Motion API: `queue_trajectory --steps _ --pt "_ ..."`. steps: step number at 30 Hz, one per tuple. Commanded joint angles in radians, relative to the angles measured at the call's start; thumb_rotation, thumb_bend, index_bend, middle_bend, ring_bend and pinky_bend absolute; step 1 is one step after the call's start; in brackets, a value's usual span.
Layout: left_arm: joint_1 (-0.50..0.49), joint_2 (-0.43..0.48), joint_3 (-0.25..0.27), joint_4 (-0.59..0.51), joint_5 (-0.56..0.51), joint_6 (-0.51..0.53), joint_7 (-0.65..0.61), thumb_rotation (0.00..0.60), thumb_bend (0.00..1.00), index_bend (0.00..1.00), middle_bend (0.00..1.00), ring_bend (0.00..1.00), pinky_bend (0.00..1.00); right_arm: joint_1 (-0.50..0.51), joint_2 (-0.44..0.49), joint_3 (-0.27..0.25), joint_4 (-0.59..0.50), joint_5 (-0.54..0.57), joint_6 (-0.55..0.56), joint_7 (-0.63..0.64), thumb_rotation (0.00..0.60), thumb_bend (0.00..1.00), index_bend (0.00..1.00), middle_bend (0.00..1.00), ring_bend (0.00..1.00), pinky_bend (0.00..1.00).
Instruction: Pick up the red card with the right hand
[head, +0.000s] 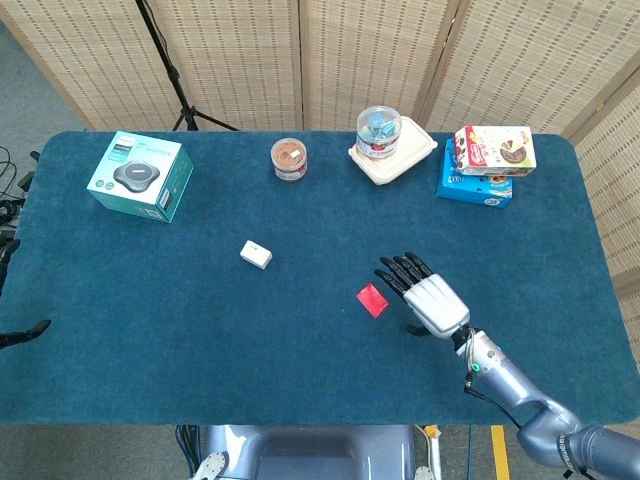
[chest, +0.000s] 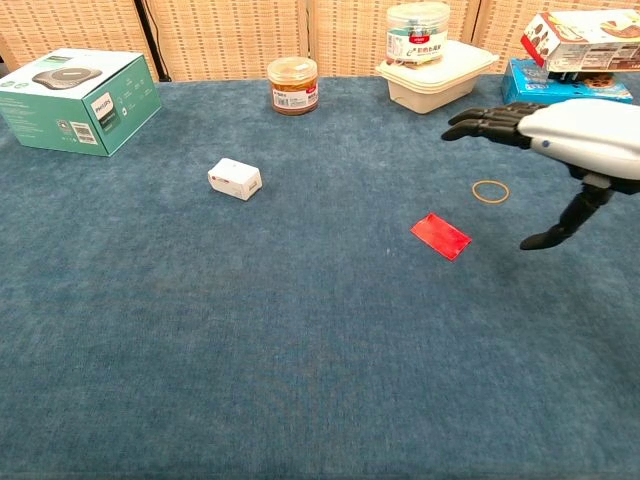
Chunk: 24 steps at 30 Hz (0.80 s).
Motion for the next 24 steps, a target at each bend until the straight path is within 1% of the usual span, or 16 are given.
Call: queue_trajectory --steps 1,11,16,24 --pt "-0.002 -0.002 -0.001 -0.003 -0.004 -0.002 0.007 0.6 0.0 0.0 0.0 0.0 0.0 0.025 -0.027 -0.002 0.008 -0.001 -0.016 -0.019 0.6 0.0 0.0 0.0 0.0 0.0" --pt "-0.003 -0.004 -0.001 -0.004 -0.012 -0.003 0.009 0.6 0.0 0.0 0.0 0.0 0.0 0.083 -0.127 -0.003 0.071 0.034 -0.053 -0.061 0.6 0.0 0.0 0.0 0.0 0.0" --pt "-0.004 -0.002 -0.002 -0.001 -0.017 -0.007 0.002 0.6 0.0 0.0 0.0 0.0 0.0 0.097 -0.155 -0.004 0.083 0.052 -0.057 -0.076 0.6 0.0 0.0 0.0 0.0 0.0" --pt "-0.004 0.001 -0.002 0.001 -0.016 -0.007 -0.005 0.6 0.0 0.0 0.0 0.0 0.0 0.121 -0.202 0.002 0.144 0.085 -0.066 -0.111 0.6 0.0 0.0 0.0 0.0 0.0"
